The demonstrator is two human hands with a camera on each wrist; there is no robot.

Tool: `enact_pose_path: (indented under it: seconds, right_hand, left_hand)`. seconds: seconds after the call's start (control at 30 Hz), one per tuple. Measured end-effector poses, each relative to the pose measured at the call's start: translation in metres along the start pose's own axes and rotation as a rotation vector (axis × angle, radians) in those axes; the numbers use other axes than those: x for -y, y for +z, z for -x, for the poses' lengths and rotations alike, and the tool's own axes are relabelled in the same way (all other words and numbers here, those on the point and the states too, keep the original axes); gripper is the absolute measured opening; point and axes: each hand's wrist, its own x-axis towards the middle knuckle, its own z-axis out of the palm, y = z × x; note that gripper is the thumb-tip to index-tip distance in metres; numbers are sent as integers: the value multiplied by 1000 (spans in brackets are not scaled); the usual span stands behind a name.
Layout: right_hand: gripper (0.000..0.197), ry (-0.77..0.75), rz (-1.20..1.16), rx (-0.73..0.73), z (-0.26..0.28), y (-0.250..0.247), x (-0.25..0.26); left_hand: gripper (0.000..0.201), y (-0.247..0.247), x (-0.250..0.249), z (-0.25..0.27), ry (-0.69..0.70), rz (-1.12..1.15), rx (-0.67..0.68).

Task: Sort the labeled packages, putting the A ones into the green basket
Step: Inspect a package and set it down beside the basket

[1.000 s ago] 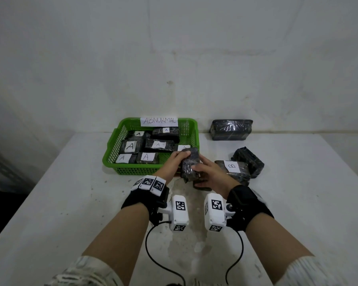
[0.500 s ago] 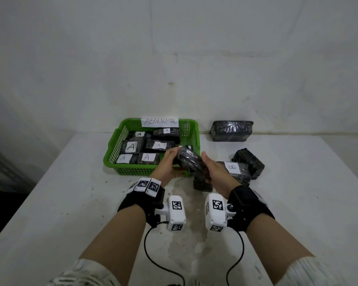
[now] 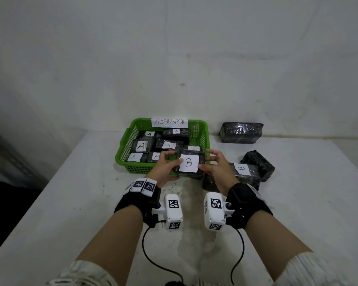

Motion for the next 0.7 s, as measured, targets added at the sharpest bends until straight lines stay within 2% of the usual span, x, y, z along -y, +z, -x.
enact_pose_path:
  seconds: [0.13,0.33,0.47,0.57,0.7]
  right_hand:
    - [43,59,-16,29,-1,19,-8]
    - [22,237,-33,153,3,58,-31]
    - [34,360,6,278,4,86,-45]
    - [41,402,61,365,2,106,-48]
    - [43,447,88,399,-5,120,-43]
  left_hand:
    - [39,-24,6,2,-60,-16,-32]
    - [33,-73,26,10,-157,-54,-143]
    - [30,-103,40,9,-187,-101,-259]
    - [42,-121,49,-1,-201,-148,-288]
    - [51,-130,54,-14,-211,-146,-306]
